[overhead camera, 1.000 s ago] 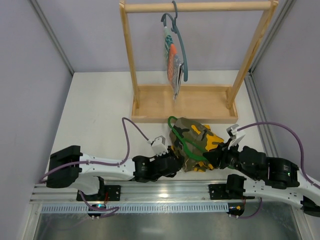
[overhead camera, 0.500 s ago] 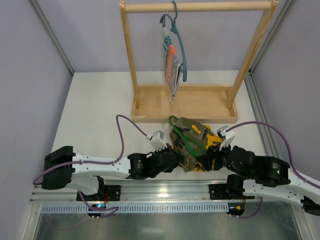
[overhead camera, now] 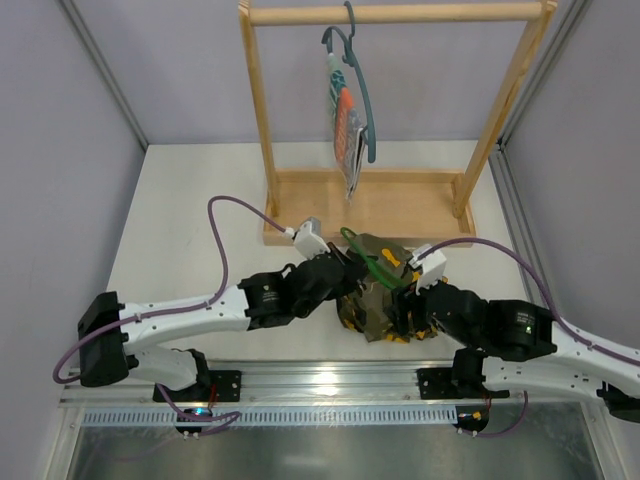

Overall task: Place the trousers on the hanger
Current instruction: Pass the hanger from the left arm to the right

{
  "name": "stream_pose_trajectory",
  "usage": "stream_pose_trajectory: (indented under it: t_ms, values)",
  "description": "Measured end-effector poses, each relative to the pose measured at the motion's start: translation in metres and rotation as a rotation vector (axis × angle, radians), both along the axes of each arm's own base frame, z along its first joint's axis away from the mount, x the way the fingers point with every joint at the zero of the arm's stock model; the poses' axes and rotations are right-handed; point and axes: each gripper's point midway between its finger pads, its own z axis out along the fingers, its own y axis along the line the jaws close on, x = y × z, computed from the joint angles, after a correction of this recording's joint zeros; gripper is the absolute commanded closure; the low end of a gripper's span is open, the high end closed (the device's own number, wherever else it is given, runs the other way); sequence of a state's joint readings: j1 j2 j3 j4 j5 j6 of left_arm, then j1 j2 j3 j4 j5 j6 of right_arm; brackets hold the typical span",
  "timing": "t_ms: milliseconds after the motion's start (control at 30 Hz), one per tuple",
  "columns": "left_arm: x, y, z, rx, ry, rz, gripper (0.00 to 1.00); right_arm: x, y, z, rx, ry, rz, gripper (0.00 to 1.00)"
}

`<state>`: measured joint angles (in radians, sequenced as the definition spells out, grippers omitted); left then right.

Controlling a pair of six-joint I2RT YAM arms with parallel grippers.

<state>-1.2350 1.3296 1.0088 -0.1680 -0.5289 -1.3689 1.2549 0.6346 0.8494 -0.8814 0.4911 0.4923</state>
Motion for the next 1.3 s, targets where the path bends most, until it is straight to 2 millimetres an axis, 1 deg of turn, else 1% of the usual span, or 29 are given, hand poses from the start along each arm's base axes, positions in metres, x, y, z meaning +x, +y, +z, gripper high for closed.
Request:
stream_pose_trajectory:
  t_ms: [33,100,233,400,567,667,700,800,1000,1033,1067,1133,1200,1300]
  values:
    - [0.004,0.001,0.007,-0.003,-0.008,0.004,1.0,0.001,-0.001,0.002,0.001,-0.015,0.004,0.31]
    - [0.01,0.002,0.015,-0.005,-0.015,0.01,1.0,0.005,-0.004,0.008,0.006,-0.052,-0.001,0.31]
    - [0.016,0.006,0.021,0.008,-0.024,0.014,1.0,0.018,-0.01,0.014,-0.043,-0.135,-0.021,0.3]
    - [0.018,0.008,0.019,0.028,-0.025,0.007,1.0,0.033,-0.006,0.002,-0.195,-0.195,-0.018,0.3]
    - [0.02,0.009,0.018,0.031,-0.024,0.001,0.99,0.045,0.01,-0.012,-0.302,-0.216,0.016,0.3]
    - [0.02,0.008,0.021,0.026,-0.024,-0.004,1.0,0.051,0.014,-0.021,-0.341,-0.219,0.019,0.36]
    - [0.02,0.008,0.023,0.022,-0.027,-0.005,0.99,0.053,0.014,-0.023,-0.345,-0.221,0.015,0.41]
    - [0.022,0.007,0.03,0.011,-0.035,-0.004,0.99,0.059,0.015,-0.024,-0.339,-0.231,0.003,0.46]
    - [0.025,0.008,0.032,0.016,-0.043,-0.005,1.0,0.064,0.016,-0.026,-0.326,-0.247,-0.009,0.66]
    - [0.025,0.008,0.032,0.017,-0.044,-0.006,1.0,0.065,0.017,-0.026,-0.325,-0.249,-0.007,0.71]
    - [0.025,0.008,0.032,0.017,-0.045,-0.006,1.0,0.065,0.018,-0.026,-0.322,-0.253,-0.007,0.81]
    - [0.026,0.008,0.033,0.013,-0.047,-0.005,1.0,0.065,0.02,-0.026,-0.321,-0.257,0.006,0.96]
    - [0.027,0.007,0.037,0.0,-0.053,-0.004,1.0,0.063,0.025,-0.026,-0.299,-0.253,0.023,0.96]
    - [0.028,0.004,0.045,-0.03,-0.061,-0.007,1.0,0.062,0.028,-0.021,-0.269,-0.261,0.034,0.96]
